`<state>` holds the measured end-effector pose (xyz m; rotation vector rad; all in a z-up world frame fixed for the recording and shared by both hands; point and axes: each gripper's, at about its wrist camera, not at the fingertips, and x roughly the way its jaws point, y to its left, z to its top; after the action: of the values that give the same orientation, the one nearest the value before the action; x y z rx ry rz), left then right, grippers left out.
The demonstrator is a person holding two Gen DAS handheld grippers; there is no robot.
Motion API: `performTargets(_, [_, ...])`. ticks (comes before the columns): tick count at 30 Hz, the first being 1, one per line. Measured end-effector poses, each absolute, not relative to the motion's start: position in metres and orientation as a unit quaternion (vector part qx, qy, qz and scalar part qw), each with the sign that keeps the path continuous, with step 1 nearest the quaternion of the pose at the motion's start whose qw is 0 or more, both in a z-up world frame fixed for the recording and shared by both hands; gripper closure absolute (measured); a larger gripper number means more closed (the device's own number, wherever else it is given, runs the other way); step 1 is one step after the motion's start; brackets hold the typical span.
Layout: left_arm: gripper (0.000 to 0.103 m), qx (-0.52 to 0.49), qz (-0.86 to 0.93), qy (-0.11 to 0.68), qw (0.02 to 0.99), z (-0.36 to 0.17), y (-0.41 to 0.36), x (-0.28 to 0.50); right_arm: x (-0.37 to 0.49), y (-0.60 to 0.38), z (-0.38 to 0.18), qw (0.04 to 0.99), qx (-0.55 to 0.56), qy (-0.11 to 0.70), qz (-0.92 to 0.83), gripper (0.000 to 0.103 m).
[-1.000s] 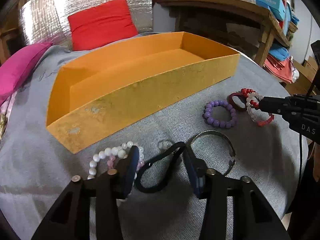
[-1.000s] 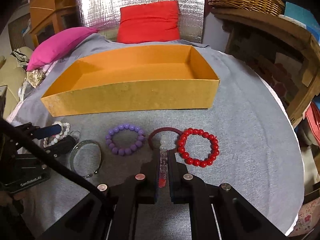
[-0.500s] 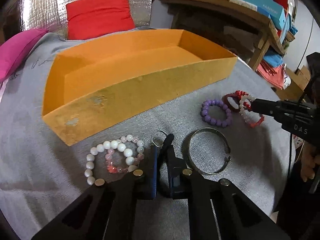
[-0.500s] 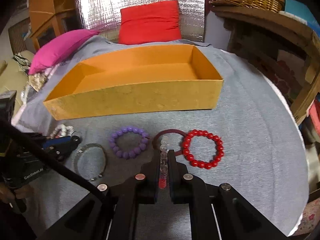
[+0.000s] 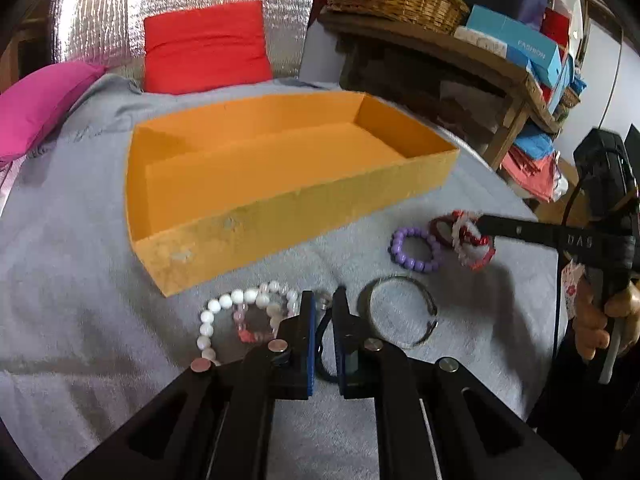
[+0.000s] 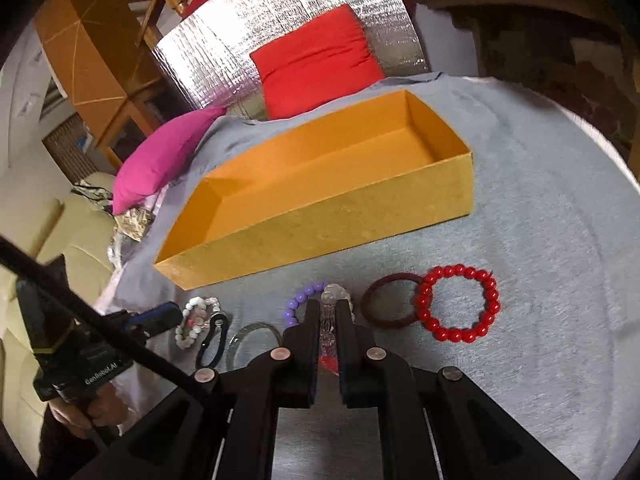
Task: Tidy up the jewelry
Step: 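Carry both held items over the orange box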
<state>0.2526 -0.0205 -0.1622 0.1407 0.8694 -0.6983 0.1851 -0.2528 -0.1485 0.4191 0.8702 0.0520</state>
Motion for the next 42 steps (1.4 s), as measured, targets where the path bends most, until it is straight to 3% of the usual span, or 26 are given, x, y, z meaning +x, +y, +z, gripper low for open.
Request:
performTargets(16, [0.090, 0.099, -0.331, 0.441, 0.829, -0.184, -0.043, 0.254, 0.185, -0.245, -0.154, 0.882, 0.187, 0.432, 0.026, 0.095])
performTargets(20, [0.075, 0.104, -0.327, 0.450, 0.824, -0.191, -0.053, 0.258, 0.185, -0.245, -0.155, 0.881, 0.187, 0.435, 0.027, 0.095])
performTargets(23, [0.075, 0.096, -0.322, 0.456, 0.824, -0.196, -0.054, 0.263, 0.184, -0.245, -0.156, 0.880, 0.187, 0.435, 0.028, 0.095])
performTargets(25, [0.080, 0.091, -0.321, 0.454, 0.826, -0.196, -0.052, 0.264, 0.183, -0.245, -0.155, 0.881, 0.187, 0.433, 0.028, 0.095])
performTargets(27, [0.093, 0.094, -0.319, 0.452, 0.828, -0.197, -0.050, 0.264, 0.182, -0.245, -0.154, 0.883, 0.185, 0.431, 0.027, 0.095])
performTargets(34, [0.097, 0.075, -0.310, 0.414, 0.853, -0.176, -0.039, 0.260, 0.181, -0.245, -0.143, 0.894, 0.186, 0.407, 0.027, 0.095])
performTargets(42, [0.097, 0.029, -0.301, 0.304, 0.903, -0.101, -0.021, 0.257, 0.201, -0.248, -0.108, 0.923, 0.209, 0.320, 0.044, 0.095])
